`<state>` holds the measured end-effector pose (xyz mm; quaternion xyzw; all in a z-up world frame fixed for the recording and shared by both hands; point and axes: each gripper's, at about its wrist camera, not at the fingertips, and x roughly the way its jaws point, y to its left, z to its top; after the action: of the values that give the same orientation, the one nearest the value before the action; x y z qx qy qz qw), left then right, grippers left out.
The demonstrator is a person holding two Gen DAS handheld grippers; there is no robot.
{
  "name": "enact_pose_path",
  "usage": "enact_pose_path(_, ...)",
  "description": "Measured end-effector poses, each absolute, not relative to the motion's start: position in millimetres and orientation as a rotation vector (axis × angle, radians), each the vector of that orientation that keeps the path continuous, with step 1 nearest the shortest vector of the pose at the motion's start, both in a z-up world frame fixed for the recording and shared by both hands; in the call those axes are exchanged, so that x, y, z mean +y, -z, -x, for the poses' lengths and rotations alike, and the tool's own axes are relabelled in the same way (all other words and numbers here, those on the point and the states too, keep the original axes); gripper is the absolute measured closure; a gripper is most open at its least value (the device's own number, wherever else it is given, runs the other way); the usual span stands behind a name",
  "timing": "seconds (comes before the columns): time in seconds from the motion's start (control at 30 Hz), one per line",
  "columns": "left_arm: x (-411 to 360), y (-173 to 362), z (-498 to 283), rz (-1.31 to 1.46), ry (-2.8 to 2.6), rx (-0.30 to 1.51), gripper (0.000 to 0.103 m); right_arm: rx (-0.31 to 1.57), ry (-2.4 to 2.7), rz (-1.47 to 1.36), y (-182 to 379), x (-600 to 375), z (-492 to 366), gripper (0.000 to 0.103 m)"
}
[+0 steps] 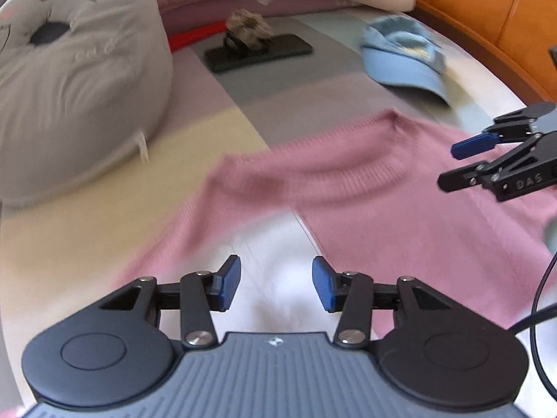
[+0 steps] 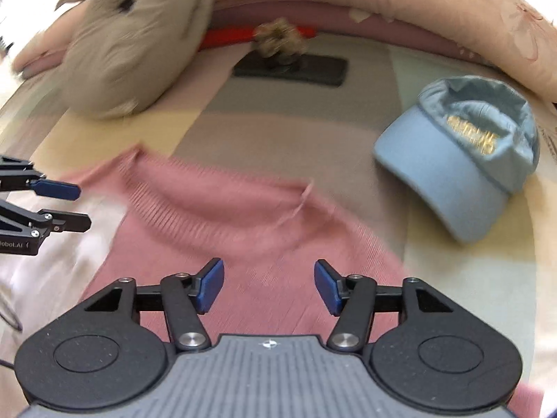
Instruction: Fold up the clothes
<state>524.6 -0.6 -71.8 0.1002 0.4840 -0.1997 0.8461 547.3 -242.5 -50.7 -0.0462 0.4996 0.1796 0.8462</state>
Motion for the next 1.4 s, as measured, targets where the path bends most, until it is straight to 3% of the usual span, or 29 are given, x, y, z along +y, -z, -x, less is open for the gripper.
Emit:
enact_pose_path(0.1,-1.5,91.7,-515.8,-0.205,0.357,1.046,0.053,1.044,-0.352,0.112,66.5,-235.2,-535.5,0.034)
enact_pose_path(0.13,-0.2,95.4,-517.9,-0.17,0.337,1.047,0.051,1.038,-0.339,0.114,72.5,-232.8,-533.2,0.025)
enact_pose_path(0.2,-0.6,91.0,-523.2,-0.123,0.305,1.051,0.052,1.03,-0.315,0.112,81.2,-228.9,-530.3,0.017)
enact_pose_path(0.47,34.9,48.0,-484.2,-0.044,0.226,0.95,0.048,1.064,-0.293,-0.019,58.6,-242.3,-522.8,0.018)
enact_pose_path(0.67,76.9,75.9,-476.6,-0.017,0.041,1.006,0.049,1.104,-0.294,-0.019,73.5,-243.0,-500.8,0.017)
enact_pose_path(0.83,111.1,91.0,-476.2,0.159,-0.12,1.038,0.049,1.091,-0.312,0.064,80.7,-227.6,-500.3,0.006)
enact_pose_path(1.03,134.8,70.7,-446.2,0.184,-0.211,0.951,0.048,1.109,-0.327,0.07,73.7,-226.7,-505.5,0.013)
enact_pose_path(1.2,196.0,82.6,-440.2,0.253,-0.479,1.041,0.051,1.113,-0.368,0.054,58.7,-215.7,-507.7,0.014)
enact_pose_path(1.4,238.0,60.7,-408.5,0.277,-0.543,0.945,0.049,1.081,-0.444,0.093,41.2,-181.5,-511.1,0.014)
